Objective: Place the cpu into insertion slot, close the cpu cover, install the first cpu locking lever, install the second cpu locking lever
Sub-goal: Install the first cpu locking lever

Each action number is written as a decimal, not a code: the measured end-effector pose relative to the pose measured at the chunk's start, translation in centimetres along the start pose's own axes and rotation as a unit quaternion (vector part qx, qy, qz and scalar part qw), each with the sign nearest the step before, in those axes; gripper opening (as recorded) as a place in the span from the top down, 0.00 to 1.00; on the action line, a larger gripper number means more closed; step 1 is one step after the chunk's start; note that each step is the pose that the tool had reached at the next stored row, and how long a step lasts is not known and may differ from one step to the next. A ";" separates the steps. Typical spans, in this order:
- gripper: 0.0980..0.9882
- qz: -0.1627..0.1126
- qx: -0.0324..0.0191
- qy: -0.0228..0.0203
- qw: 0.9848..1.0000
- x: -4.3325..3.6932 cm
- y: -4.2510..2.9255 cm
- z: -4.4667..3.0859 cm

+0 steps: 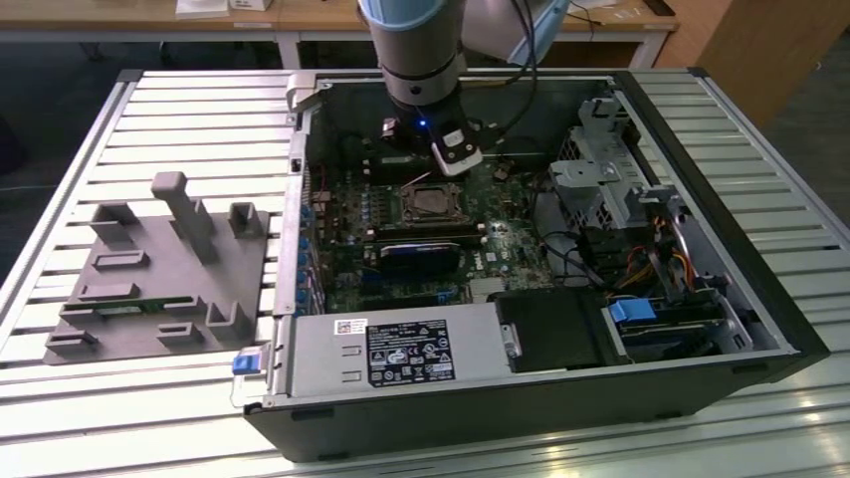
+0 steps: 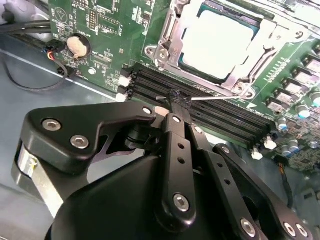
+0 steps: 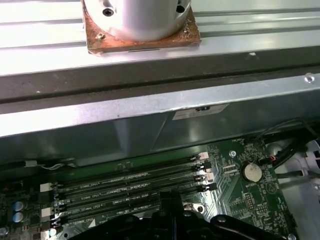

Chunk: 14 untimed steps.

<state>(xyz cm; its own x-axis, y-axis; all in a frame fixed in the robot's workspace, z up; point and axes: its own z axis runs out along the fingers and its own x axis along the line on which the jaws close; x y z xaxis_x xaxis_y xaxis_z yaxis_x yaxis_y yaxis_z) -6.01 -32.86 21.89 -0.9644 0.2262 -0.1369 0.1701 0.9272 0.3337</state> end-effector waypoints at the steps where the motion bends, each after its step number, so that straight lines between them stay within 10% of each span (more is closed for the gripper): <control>1: 1.00 0.000 0.001 -0.002 1.000 0.05 -0.02 0.04; 14: 1.00 0.012 0.014 -0.011 1.000 0.52 0.33 0.65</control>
<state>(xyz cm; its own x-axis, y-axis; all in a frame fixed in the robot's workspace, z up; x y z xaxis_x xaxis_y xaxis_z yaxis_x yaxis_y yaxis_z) -6.32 -32.24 21.32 -0.9556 0.2540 -0.1493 0.1984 0.9294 0.3112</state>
